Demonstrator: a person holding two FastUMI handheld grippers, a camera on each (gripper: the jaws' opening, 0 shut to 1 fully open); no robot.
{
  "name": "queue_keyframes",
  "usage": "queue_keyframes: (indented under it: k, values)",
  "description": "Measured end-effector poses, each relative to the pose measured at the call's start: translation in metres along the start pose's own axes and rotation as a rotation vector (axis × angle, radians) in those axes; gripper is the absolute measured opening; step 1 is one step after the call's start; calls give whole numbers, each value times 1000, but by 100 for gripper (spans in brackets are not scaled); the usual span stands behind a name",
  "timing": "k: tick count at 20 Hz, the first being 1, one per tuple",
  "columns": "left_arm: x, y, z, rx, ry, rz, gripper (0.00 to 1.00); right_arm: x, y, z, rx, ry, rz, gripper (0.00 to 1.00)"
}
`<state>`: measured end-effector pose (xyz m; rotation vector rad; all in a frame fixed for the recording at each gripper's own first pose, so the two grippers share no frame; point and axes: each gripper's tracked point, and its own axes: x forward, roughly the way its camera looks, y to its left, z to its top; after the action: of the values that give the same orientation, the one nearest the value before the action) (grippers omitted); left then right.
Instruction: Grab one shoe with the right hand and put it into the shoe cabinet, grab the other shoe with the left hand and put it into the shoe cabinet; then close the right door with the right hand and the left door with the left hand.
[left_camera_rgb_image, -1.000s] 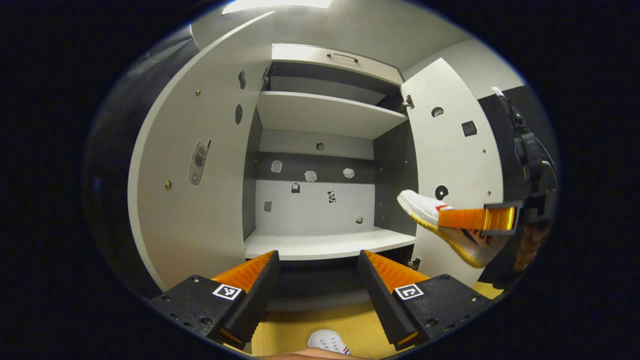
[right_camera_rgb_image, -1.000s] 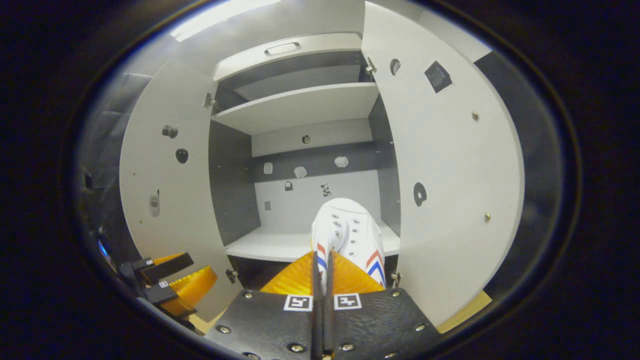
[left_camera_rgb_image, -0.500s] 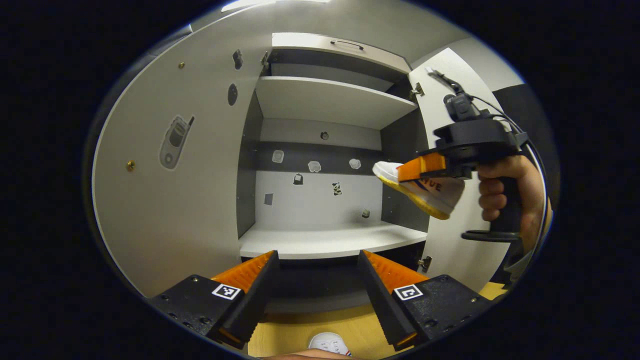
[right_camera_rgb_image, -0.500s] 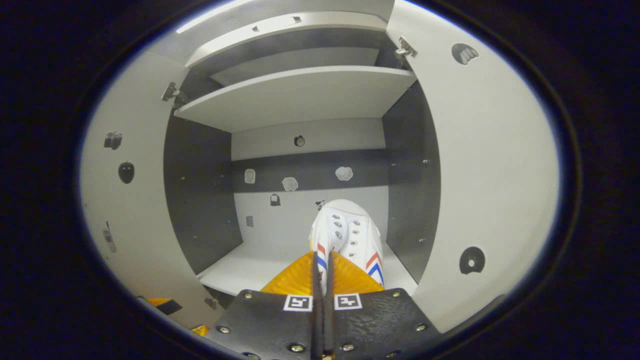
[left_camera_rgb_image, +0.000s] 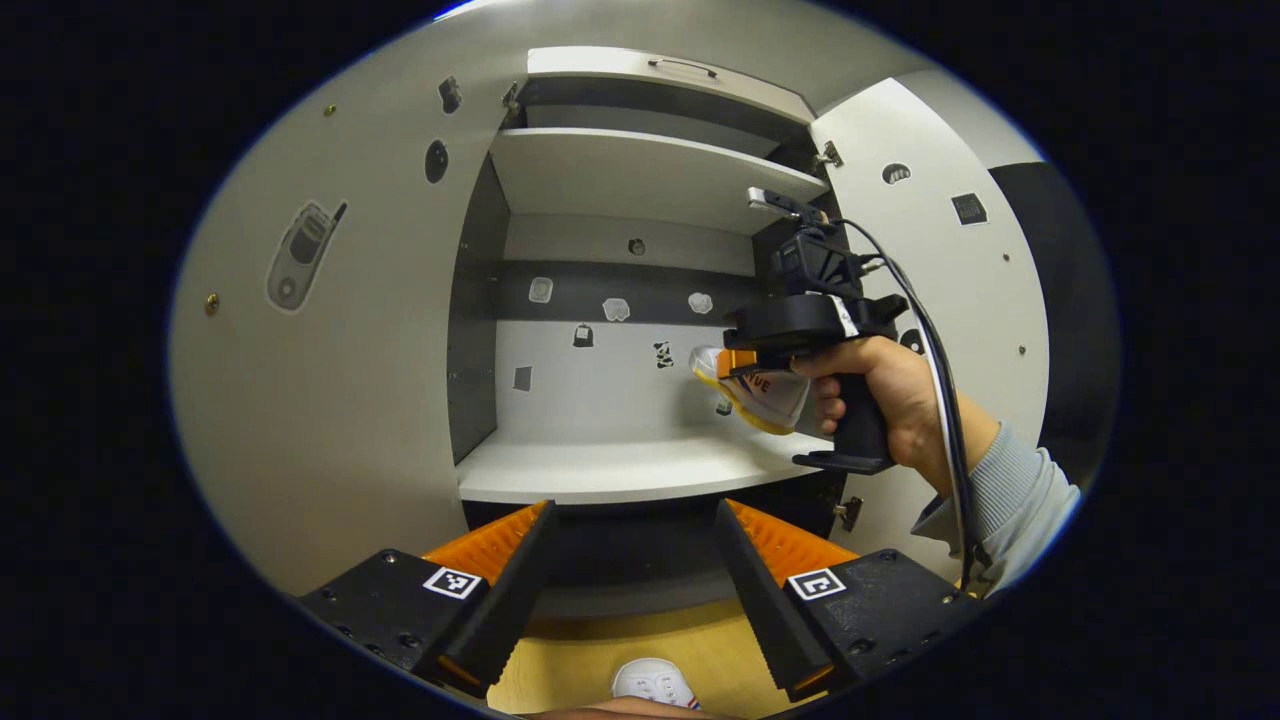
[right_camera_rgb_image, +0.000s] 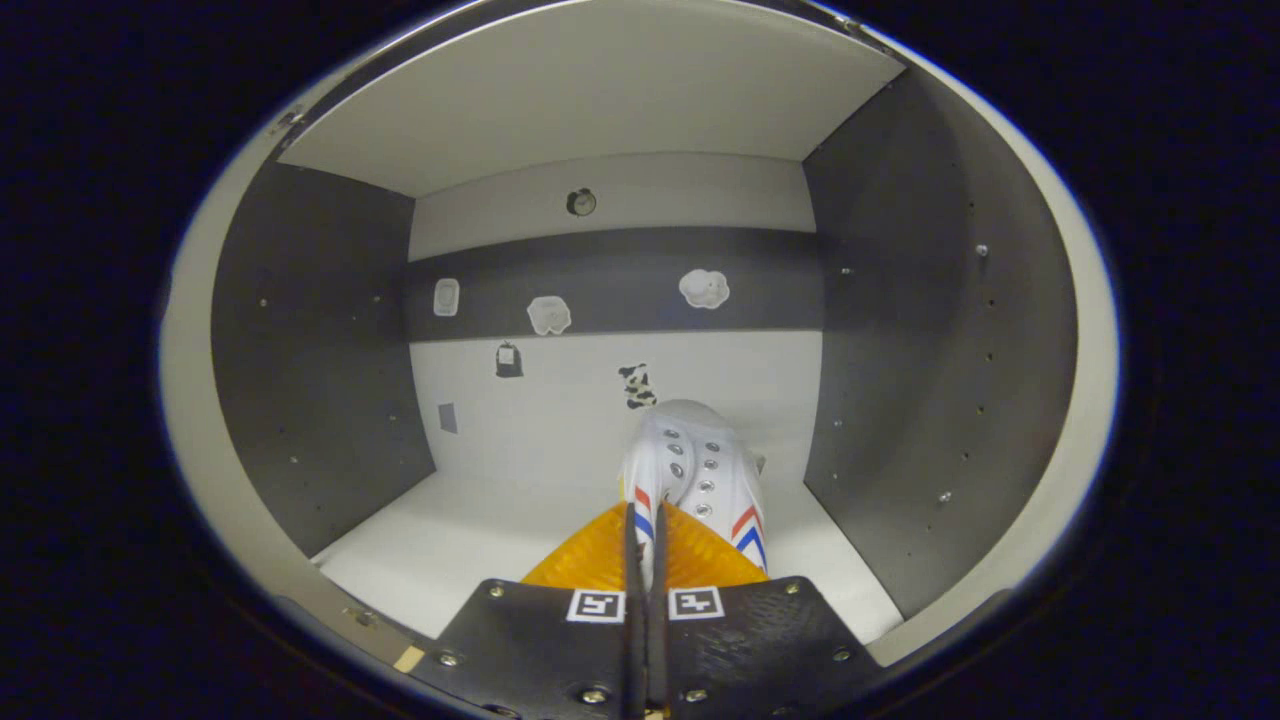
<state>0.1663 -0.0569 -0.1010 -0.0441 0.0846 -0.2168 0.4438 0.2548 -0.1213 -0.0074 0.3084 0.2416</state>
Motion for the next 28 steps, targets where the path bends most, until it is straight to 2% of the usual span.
queue_keyframes:
  k: [5, 9, 11, 12, 15, 20, 24, 28]
  values:
    - [2, -6, -1, 30, -3, -24, 95, 35, -6, -35, -52, 70, -36, 2]
    - [4, -11, -7, 27, 20, -45, 95, 45, -5, -45, 9, 95, -23, 2]
    - [4, -11, -8, 25, 28, -45, 95, 43, -11, -37, -4, 53, -36, 3]
    - [4, -11, -8, 26, 29, -50, 95, 33, -18, -24, -40, 4, -53, 14]
    - [4, -7, -5, 26, 17, -41, 95, 3, -17, -1, -108, -85, -88, 98]
    - [1, 5, 2, 9, -5, -1, 95, -76, -8, 21, -67, -183, -77, 99]
    - [-5, 13, 12, 2, -51, 39, 95, -149, -18, 25, -52, -235, -102, 98]
    - [-5, 12, -2, 13, -15, 61, 95, -217, -39, 15, -45, -354, -159, 98]
